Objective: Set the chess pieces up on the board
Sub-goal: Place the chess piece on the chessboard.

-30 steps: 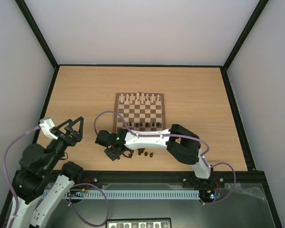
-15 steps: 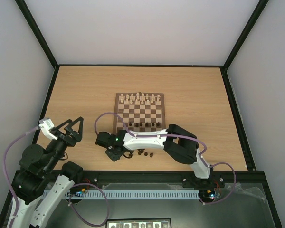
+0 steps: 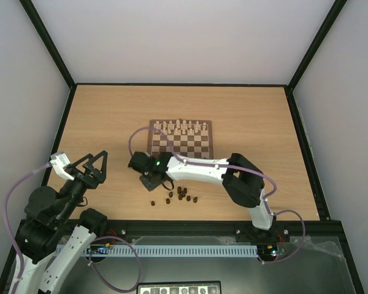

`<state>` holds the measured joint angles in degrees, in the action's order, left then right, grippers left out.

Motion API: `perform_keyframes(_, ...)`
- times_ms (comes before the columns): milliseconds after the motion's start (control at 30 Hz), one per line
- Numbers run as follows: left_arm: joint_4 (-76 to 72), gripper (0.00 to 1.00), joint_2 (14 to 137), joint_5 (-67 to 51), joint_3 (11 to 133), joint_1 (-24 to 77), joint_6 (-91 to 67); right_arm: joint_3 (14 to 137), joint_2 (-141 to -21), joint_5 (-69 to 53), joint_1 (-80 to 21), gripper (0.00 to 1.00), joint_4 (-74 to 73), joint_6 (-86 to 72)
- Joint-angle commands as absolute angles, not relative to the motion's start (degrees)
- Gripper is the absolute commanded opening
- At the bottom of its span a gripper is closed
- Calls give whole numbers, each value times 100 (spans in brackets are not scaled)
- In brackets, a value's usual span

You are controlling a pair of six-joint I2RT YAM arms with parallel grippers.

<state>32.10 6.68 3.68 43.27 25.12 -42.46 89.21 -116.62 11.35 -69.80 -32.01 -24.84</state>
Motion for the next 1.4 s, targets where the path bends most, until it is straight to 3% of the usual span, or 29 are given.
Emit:
perform_keyframes(0,3059,99,685,318,4287,2531,-4210,9354,-11275,1404,-6587,12,-3535,-2346)
perform_keyframes(433,2984,99,678,281,4097,2531,-4254,9790,-11818,1305,-5801,12,-3443,-2234)
perform_keyframes(1367,2975,99,666,325,4020,2531,-4254,9443,-12167,1336,-5709,13,-3385,-2234)
